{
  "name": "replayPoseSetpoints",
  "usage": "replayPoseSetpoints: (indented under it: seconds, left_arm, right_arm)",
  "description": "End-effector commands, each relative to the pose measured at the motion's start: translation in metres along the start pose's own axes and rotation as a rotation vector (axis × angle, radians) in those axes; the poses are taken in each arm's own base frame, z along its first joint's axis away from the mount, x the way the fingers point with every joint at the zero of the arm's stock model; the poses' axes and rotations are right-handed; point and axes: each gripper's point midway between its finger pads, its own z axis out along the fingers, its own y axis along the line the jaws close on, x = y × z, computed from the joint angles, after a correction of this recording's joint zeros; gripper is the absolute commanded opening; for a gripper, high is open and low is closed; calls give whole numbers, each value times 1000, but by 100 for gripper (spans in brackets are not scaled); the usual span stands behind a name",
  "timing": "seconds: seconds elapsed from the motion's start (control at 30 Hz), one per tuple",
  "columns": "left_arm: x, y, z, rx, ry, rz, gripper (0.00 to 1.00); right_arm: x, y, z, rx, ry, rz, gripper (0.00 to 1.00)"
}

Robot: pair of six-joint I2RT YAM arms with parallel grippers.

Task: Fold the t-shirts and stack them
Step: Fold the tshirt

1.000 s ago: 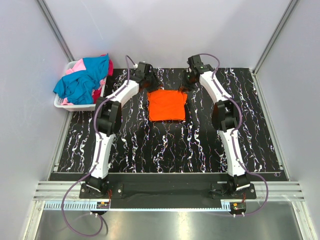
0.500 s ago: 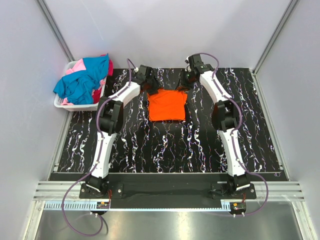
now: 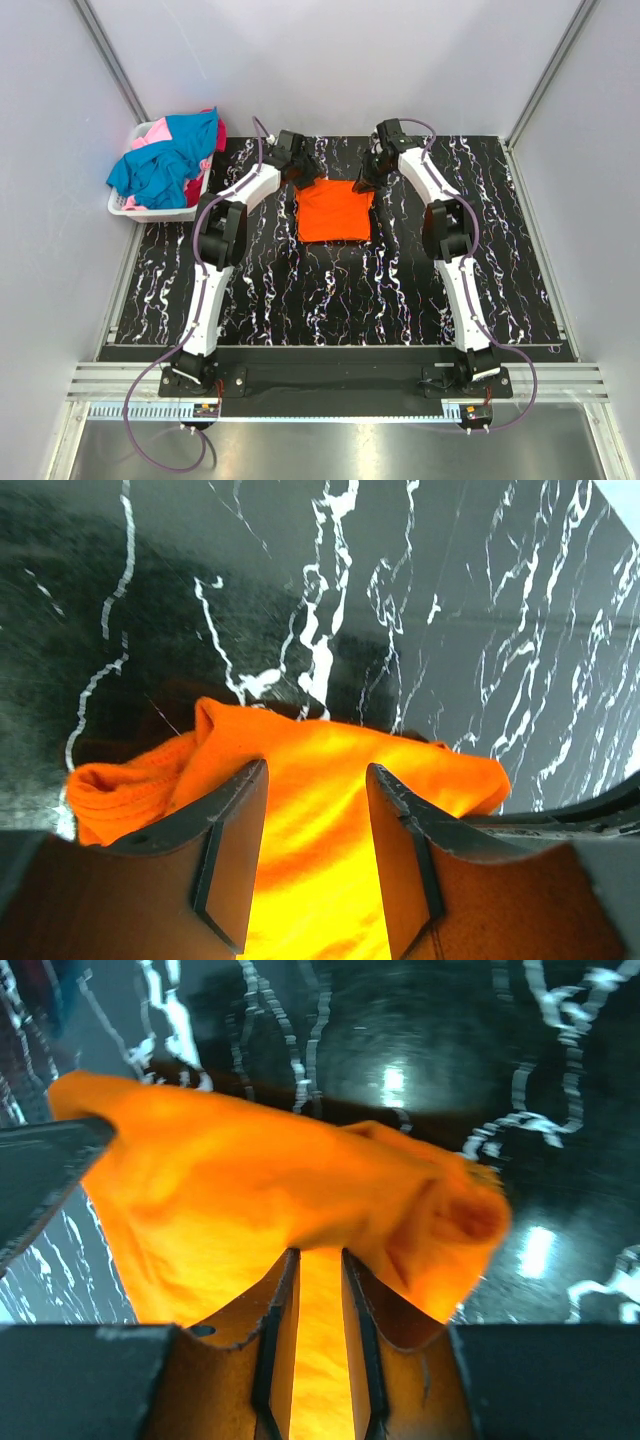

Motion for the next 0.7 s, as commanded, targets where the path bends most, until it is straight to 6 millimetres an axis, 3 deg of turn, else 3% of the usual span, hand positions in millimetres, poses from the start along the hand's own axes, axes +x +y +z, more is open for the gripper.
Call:
replayPoseSetpoints:
  seconds: [0.0, 0.13, 0.4, 0.53, 0.67]
  left_arm:
    - [-28, -5, -5, -4, -104, -12, 49]
    - [-34, -2, -2, -13, -126, -21, 50]
    - [-31, 7, 8, -43, -114, -52, 50]
    - [-22, 18, 13, -78, -86, -49, 50]
    - [-26, 38, 8, -183, -122, -49, 49]
  right_arm:
    - [-12, -21, -11, 85, -35, 66, 30]
    - [-4, -42, -13, 146, 3, 129, 31]
    - [10, -50, -10, 168, 57, 143, 32]
    - [10, -50, -13, 174, 54, 142, 30]
    - [-3, -53, -28, 233, -5, 129, 29]
